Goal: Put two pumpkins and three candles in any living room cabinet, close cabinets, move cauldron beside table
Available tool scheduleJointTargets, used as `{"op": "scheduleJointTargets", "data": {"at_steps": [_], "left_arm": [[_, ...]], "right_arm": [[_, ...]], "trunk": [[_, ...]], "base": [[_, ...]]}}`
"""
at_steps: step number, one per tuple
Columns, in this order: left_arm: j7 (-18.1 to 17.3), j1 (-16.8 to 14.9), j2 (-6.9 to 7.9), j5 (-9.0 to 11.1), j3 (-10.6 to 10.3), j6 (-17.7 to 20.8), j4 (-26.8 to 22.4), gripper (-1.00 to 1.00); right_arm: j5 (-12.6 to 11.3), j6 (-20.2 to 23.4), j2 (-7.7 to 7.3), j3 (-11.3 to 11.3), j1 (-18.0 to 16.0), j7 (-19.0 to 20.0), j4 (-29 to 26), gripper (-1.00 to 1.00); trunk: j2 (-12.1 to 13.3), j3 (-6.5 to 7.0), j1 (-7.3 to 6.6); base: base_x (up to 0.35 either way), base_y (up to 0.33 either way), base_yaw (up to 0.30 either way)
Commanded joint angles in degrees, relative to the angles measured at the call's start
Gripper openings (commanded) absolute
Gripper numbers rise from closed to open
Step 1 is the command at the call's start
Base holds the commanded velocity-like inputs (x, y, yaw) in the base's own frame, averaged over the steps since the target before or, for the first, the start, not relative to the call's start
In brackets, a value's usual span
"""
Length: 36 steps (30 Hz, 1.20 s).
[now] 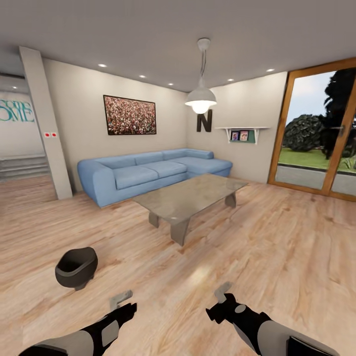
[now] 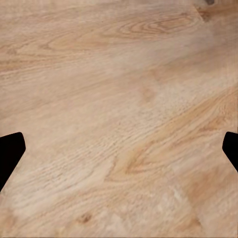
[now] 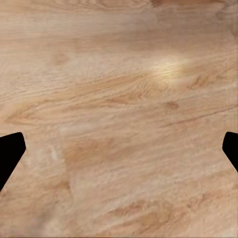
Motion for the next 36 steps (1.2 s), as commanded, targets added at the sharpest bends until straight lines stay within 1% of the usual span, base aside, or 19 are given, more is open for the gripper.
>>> {"op": "scheduleJointTargets", "data": {"at_steps": [1,9,28,36], "left_arm": [[0.06,-0.09,-0.04,0.32,-0.48,-0.32,0.20,1.00],[-0.02,-0.09,-0.04,0.32,-0.48,-0.32,0.20,1.00],[-0.03,-0.09,-0.04,0.32,-0.48,-0.32,0.20,1.00],[-0.03,-0.09,-0.04,0.32,-0.48,-0.32,0.20,1.00]], "right_arm": [[-0.61,-0.22,0.05,0.42,-0.05,0.33,0.16,1.00],[-0.56,-0.22,0.10,0.42,-0.05,0.38,0.16,1.00],[-0.54,-0.22,0.12,0.42,-0.05,0.39,0.16,1.00],[-0.60,-0.22,0.12,0.42,-0.05,0.39,0.16,1.00]], "trunk": [[-0.03,-0.06,0.00],[-0.03,-0.17,0.00],[-0.03,-1.69,0.00],[-0.03,-1.85,0.00]], "base": [[0.141,0.277,0.281],[0.178,0.280,0.126],[0.199,0.287,0.141],[0.184,0.297,0.038]]}}
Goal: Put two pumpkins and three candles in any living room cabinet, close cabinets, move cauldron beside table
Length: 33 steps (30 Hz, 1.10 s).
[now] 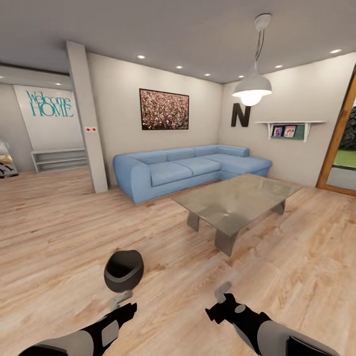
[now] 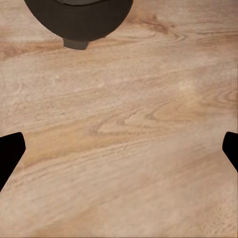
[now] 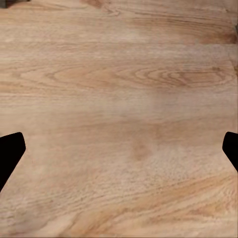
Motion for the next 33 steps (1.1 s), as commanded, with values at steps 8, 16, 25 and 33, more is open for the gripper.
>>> {"op": "scheduleJointTargets", "data": {"at_steps": [8,16,25,33], "left_arm": [[0.06,-0.08,-0.03,0.33,-0.46,-0.29,0.19,1.00],[0.06,-0.08,-0.03,0.33,-0.42,-0.23,0.19,1.00],[0.06,-0.08,-0.03,0.33,-0.43,-0.23,0.19,1.00],[-0.02,-0.08,-0.03,0.33,-0.41,-0.23,0.19,1.00]], "right_arm": [[-0.63,-0.21,0.04,0.42,-0.05,0.33,0.16,1.00],[-0.63,-0.21,0.04,0.42,-0.05,0.33,0.16,1.00],[-0.63,-0.21,0.04,0.42,-0.05,0.33,0.16,1.00],[-0.63,-0.24,0.04,0.42,-0.05,0.30,0.16,1.00]], "trunk": [[-0.03,-0.07,0.01],[-0.03,-0.07,0.01],[-0.03,-0.07,0.01],[-0.03,-0.07,0.01]], "base": [[0.159,0.307,0.001],[0.118,0.320,0.000],[0.121,0.322,0.000],[0.206,0.305,0.000]]}}
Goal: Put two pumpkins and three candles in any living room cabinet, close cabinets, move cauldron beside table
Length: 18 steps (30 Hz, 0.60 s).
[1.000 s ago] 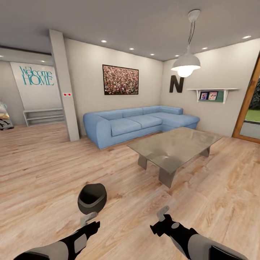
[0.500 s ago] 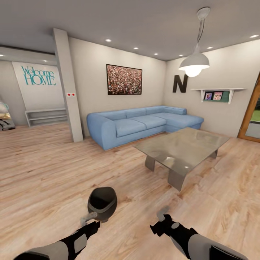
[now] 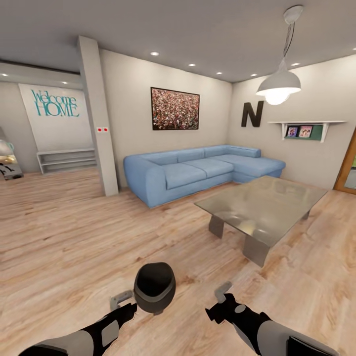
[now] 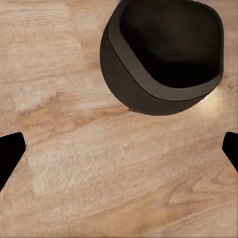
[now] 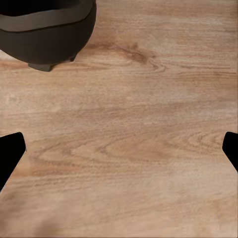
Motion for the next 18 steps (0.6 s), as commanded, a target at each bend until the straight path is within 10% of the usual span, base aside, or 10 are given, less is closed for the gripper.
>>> {"op": "scheduleJointTargets", "data": {"at_steps": [1,18], "left_arm": [[0.06,-0.08,-0.03,0.33,-0.49,-0.32,0.19,1.00],[-0.01,-0.08,0.05,0.41,-0.46,1.86,0.04,1.00]], "right_arm": [[-0.61,-0.21,0.04,0.42,-0.05,0.34,0.16,1.00],[-0.74,-0.28,-0.04,0.34,-0.05,0.27,0.16,1.00]], "trunk": [[-0.03,-0.06,0.01],[-0.03,-0.06,0.01]], "base": [[0.212,0.299,0.000],[0.094,0.320,-0.058]]}}
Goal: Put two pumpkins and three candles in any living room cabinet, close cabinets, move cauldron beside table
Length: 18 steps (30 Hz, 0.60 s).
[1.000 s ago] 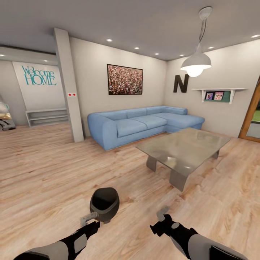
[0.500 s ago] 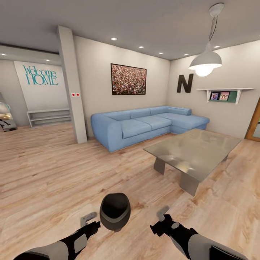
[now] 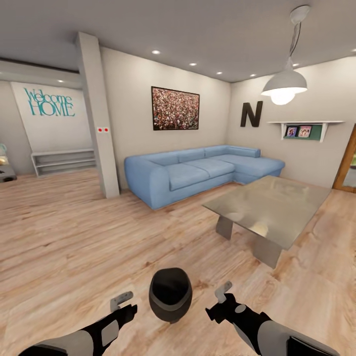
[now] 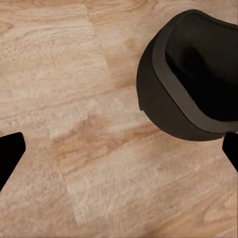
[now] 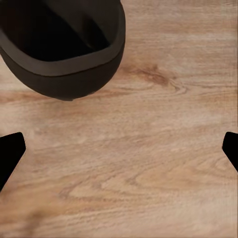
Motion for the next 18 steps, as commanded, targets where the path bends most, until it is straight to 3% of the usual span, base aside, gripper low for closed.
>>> {"op": "scheduleJointTargets", "data": {"at_steps": [1,14,18], "left_arm": [[0.06,-0.07,-0.03,0.37,-0.48,-0.25,0.17,1.00],[0.10,-0.07,0.06,0.38,-0.42,-0.12,0.16,1.00],[0.10,-0.07,0.06,0.38,-0.40,-0.12,0.16,1.00]], "right_arm": [[-0.62,-0.20,0.05,0.42,-0.06,0.34,0.17,1.00],[-0.71,-0.20,0.04,0.42,-0.06,0.34,0.18,1.00],[-0.73,-0.20,0.04,0.42,-0.06,0.35,0.18,1.00]], "trunk": [[-0.03,-0.06,-0.01],[-0.03,-0.06,-0.01],[-0.03,-0.06,-0.01]], "base": [[0.002,0.338,-0.208],[0.000,0.341,-0.279],[0.000,0.342,-0.144]]}}
